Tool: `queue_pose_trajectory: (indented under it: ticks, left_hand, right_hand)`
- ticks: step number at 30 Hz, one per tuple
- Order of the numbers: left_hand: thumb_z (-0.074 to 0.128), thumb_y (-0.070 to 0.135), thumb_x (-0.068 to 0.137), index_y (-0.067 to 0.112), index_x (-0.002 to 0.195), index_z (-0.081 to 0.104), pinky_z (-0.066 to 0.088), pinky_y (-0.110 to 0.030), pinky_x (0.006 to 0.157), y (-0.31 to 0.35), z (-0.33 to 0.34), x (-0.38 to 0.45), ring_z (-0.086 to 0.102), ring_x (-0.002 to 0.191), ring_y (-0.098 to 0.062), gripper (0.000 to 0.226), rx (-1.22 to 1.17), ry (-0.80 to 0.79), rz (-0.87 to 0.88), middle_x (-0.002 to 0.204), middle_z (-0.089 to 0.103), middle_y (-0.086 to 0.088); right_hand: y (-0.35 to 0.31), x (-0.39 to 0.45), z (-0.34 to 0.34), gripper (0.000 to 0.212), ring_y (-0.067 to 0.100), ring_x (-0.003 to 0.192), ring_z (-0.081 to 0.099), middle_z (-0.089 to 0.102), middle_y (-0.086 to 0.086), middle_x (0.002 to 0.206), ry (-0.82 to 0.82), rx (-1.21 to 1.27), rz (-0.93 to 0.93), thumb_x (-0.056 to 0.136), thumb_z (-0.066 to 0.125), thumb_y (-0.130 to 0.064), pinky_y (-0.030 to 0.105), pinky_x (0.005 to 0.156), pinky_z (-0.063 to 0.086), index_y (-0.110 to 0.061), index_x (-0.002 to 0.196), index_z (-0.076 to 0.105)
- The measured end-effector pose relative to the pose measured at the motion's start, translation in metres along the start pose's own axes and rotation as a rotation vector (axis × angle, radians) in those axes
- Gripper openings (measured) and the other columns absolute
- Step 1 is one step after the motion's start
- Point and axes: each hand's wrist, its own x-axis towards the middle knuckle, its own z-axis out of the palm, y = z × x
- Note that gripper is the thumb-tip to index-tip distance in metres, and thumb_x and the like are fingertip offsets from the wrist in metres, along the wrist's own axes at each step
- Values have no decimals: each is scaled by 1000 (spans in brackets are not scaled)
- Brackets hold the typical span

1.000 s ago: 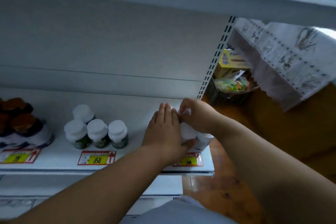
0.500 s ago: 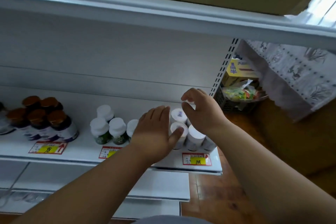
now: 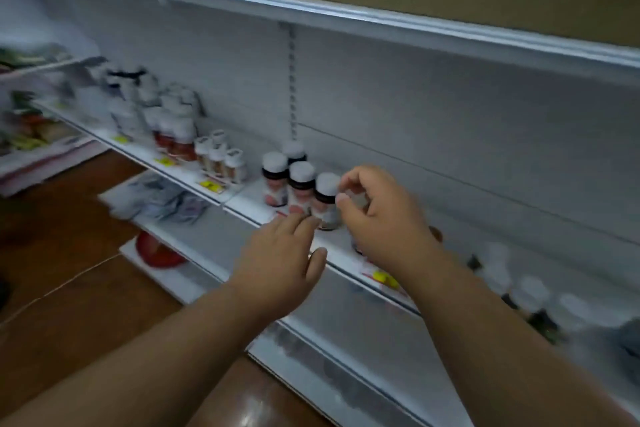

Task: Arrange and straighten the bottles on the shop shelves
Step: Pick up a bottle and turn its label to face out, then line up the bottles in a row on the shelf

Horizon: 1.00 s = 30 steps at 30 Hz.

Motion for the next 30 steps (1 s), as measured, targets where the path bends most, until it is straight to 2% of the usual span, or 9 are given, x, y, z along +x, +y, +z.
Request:
queue_pose_trajectory:
  ticks: [2,4,6,9,11,20,23,26,30]
  left_hand:
    - [47,39,95,18,134,50,38,-35,95,-46,-21,-8,50,116,-24,45,-2,34,-83,127,55,-3]
    - [45,42,95,21,135,49,39,-35,95,-85,-35,-9,48,118,-21,46,6,42,-150,128,54,0]
    - [44,43,95,23,135,48,39,-35,95,-121,-42,-7,49,116,-18,45,15,61,-198,126,55,2]
    - [44,44,94,23,129,53,42,-36,92,-174,-43,3,52,111,-17,42,-6,89,-275,120,57,3]
    - [43,47,93,25,127,54,45,-36,89,-210,-43,13,53,108,-16,41,14,96,-322,118,59,4]
    - [44,49,90,28,125,53,51,-37,81,-360,-73,62,55,101,-15,41,39,148,-488,115,58,5]
    - [45,49,90,30,124,54,51,-33,81,-409,-70,74,55,101,-13,40,2,160,-491,116,58,6]
    - [46,49,91,29,125,53,49,-33,84,-460,-69,90,53,104,-13,40,-30,150,-447,117,57,7]
    - [48,45,92,25,125,56,46,-35,86,-541,-80,125,54,105,-19,39,-30,89,-296,117,58,2]
  right_hand:
    - [-29,27,40,5,-4,82,53,55,-14,92,-20,57,-29,84,59,-28,14,71,40,-31,88,55]
    - [-53,53,74,8,-1,87,58,57,-13,92,-75,131,-15,82,59,-36,23,77,47,-30,87,55]
    - [-67,78,106,13,4,85,61,58,-12,92,-127,172,-25,81,57,-41,31,75,52,-30,87,55]
    - [-72,119,151,13,-6,87,52,57,-18,89,-106,77,-99,82,59,-41,11,66,38,-31,88,56]
    - [-76,153,183,13,-5,87,50,58,-16,91,-118,71,-116,83,62,-39,7,65,35,-30,89,57]
    - [-123,281,311,16,0,77,56,46,-18,95,-259,186,-170,79,62,-39,32,68,55,-35,91,52]
    - [-133,307,353,16,0,78,58,48,-17,98,-282,164,-185,79,61,-39,31,70,55,-36,92,52]
    - [-137,334,389,16,5,83,61,55,-10,100,-282,168,-103,79,60,-41,32,70,52,-36,92,52]
    - [-144,377,427,13,-7,79,55,55,-14,97,-154,58,2,82,60,-43,7,50,40,-39,92,53]
